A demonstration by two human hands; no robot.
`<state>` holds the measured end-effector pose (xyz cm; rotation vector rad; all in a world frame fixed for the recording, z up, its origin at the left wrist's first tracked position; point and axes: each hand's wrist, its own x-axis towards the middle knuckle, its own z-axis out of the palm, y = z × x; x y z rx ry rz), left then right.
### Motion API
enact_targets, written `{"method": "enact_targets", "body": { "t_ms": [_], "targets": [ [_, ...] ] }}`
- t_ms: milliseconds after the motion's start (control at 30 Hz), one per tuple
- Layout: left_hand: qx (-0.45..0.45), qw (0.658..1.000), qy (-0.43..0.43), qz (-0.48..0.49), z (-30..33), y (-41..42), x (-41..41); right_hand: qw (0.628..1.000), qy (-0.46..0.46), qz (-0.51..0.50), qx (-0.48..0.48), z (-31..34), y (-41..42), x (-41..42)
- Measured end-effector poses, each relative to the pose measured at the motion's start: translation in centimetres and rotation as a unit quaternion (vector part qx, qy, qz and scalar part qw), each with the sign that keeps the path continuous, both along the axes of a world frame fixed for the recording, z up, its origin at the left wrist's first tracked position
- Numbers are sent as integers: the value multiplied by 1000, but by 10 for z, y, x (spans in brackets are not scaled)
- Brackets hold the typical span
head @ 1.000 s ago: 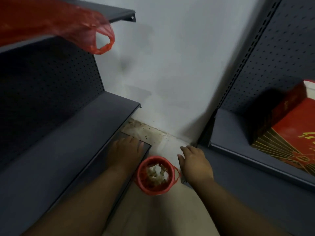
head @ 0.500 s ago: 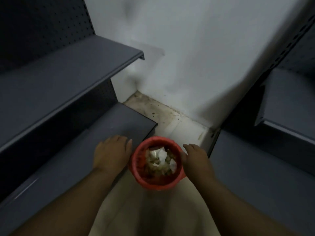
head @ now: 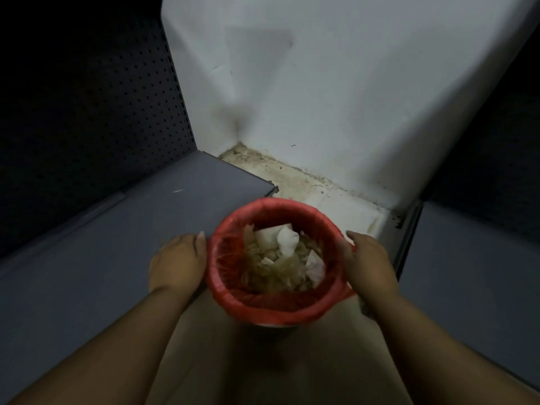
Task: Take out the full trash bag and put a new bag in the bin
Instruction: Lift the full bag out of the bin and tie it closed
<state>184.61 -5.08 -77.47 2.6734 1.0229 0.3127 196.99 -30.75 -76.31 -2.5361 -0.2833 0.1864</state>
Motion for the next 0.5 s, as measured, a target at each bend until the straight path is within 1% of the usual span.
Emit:
{"method": "enact_targets", "body": {
  "t_ms": [67,133,267,333,400,433,500],
  "targets": [
    [-11,1000,-9,20,-12,3,-1,1000,8,-16,3,-11,-4,3],
    [-54,998,-18,38,-22,7,-6,999,30,-36,14,-15,-6,2],
    [-178,980,-37,84,-32,10,-9,990,98,-91,48,-20,-6,4],
    [-263,956,-41,127,-30,8,-8,982,132,-117,72,-24,-6,3],
    [-360,918,-58,155,-34,7,-2,967,165,-156,118,-30,-7,4],
    [-428,885,-79,168,-38,8,2,960,177,-173,134,-34,-9,5],
    [-578,778,-162,186,-60,17,13,951,186,-192,155,-38,-13,8]
  ]
}}
